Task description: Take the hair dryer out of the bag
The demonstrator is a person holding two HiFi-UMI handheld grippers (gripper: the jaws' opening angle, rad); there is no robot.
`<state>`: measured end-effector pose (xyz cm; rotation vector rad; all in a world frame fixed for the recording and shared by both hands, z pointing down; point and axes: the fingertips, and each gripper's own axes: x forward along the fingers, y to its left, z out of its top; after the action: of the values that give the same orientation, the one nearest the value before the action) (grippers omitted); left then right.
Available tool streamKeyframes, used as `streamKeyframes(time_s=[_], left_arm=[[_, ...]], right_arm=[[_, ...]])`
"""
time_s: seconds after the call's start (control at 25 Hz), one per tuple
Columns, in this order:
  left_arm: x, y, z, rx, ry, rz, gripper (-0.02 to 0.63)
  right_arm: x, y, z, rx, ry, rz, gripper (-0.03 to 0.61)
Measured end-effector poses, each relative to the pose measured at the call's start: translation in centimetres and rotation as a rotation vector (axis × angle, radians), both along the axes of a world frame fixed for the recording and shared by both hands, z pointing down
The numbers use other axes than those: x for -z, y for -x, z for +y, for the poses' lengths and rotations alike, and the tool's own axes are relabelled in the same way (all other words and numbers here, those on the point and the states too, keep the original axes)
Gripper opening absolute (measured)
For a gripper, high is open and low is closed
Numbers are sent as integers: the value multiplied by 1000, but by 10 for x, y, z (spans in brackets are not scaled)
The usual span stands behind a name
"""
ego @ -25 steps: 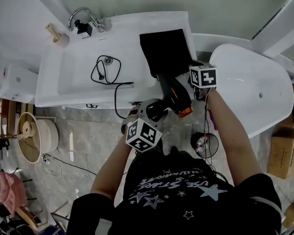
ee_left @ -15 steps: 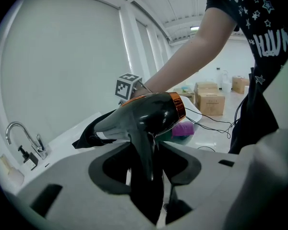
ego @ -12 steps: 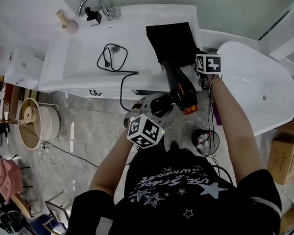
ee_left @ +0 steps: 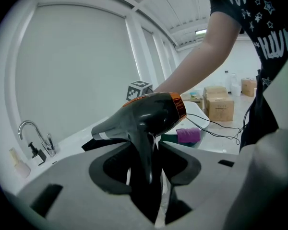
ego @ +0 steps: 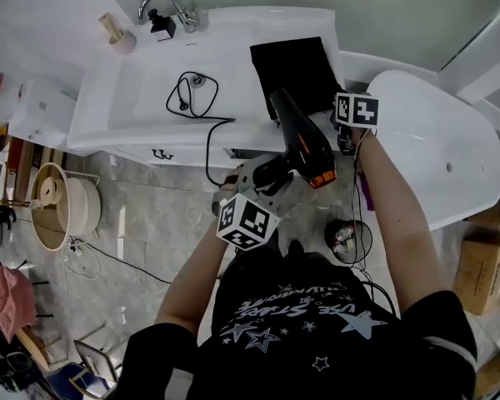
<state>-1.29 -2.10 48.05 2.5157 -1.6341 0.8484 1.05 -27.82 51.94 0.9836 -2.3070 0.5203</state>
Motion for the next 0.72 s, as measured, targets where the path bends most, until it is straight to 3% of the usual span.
streamKeyframes(time_s=[0.28, 0.44, 0.52, 0.72], left_arm=[[21, 22, -15, 59, -56, 32, 186], [38, 26, -17, 105, -101, 51, 186], [47, 28, -18, 136, -128, 66, 186], [71, 33, -20, 197, -186, 75, 186]], right_arm=[[-1, 3, 0, 23, 10, -23, 43], [6, -10, 12, 38, 10, -69, 115], [14, -19, 17, 49, -8, -100, 153], [43, -43, 29, 75, -89, -147, 166]])
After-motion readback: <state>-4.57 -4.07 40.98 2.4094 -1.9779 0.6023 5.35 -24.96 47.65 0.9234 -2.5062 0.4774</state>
